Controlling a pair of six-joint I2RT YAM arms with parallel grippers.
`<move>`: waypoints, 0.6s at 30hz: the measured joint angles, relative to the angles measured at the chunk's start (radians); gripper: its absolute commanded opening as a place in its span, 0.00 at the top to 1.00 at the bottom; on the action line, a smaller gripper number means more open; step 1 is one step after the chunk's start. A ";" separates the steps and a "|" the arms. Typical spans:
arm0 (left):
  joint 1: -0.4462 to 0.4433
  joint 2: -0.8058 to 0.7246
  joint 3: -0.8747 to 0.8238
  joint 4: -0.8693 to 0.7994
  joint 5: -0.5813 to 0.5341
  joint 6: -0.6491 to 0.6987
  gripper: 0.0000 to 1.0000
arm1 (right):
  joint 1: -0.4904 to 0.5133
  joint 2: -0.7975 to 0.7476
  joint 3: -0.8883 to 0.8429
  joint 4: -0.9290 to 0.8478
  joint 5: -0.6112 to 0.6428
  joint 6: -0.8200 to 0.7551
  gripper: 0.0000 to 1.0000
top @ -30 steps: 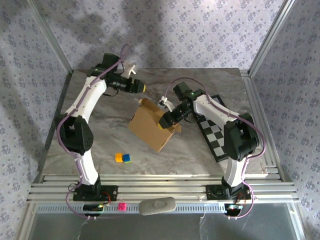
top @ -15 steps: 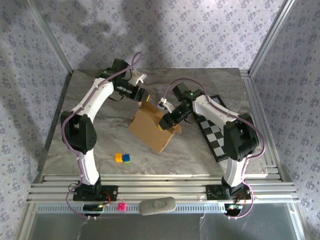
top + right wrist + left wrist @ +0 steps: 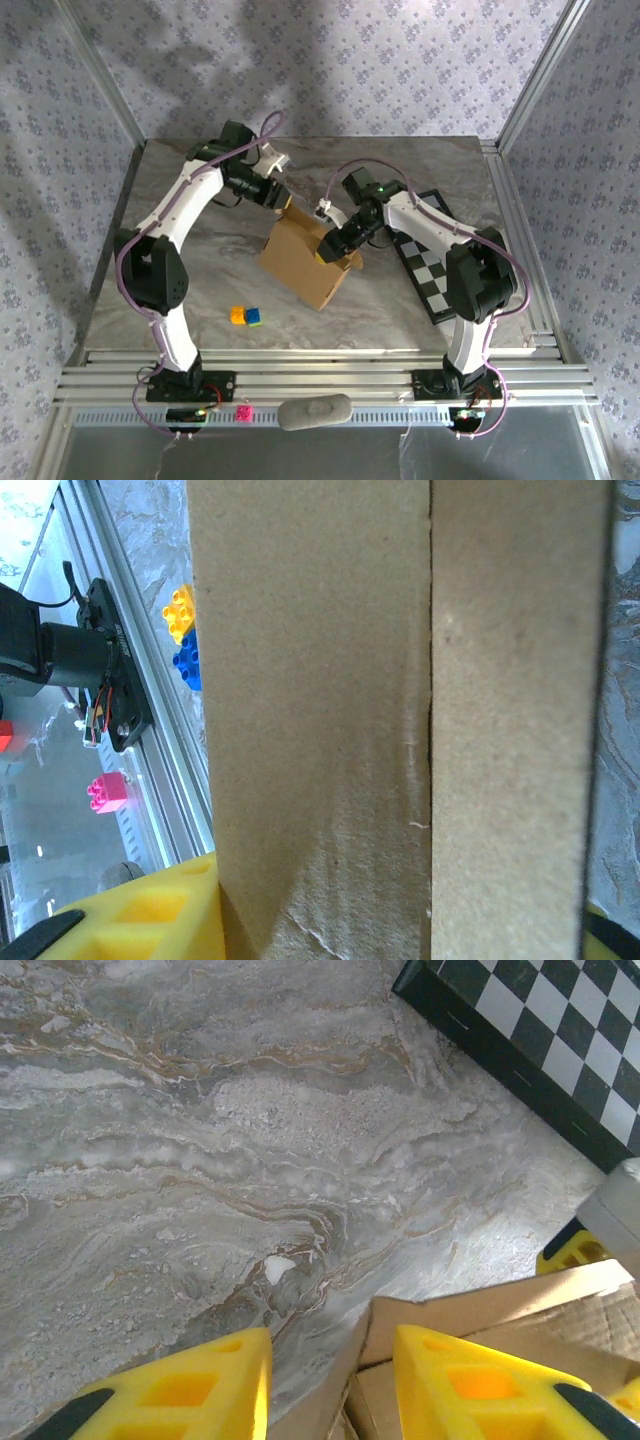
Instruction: Fold the paper box
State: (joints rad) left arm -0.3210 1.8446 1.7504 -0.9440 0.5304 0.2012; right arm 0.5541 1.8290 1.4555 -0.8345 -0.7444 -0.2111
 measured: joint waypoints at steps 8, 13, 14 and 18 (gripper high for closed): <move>-0.002 -0.040 -0.026 0.000 0.000 -0.002 0.55 | 0.000 0.000 0.000 0.000 0.001 -0.006 0.58; -0.005 -0.040 -0.037 -0.003 -0.021 -0.003 0.52 | 0.001 0.000 0.000 0.000 0.001 -0.007 0.58; -0.007 -0.040 -0.037 -0.003 -0.024 -0.003 0.53 | 0.001 0.000 0.000 -0.001 0.001 -0.007 0.58; -0.016 -0.040 -0.037 -0.003 -0.026 -0.003 0.61 | 0.004 0.000 0.000 -0.001 0.005 -0.008 0.59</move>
State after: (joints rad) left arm -0.3370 1.8046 1.7134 -0.9466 0.5041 0.1986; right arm 0.5583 1.8290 1.4555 -0.8352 -0.7399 -0.2188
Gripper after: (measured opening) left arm 0.417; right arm 0.416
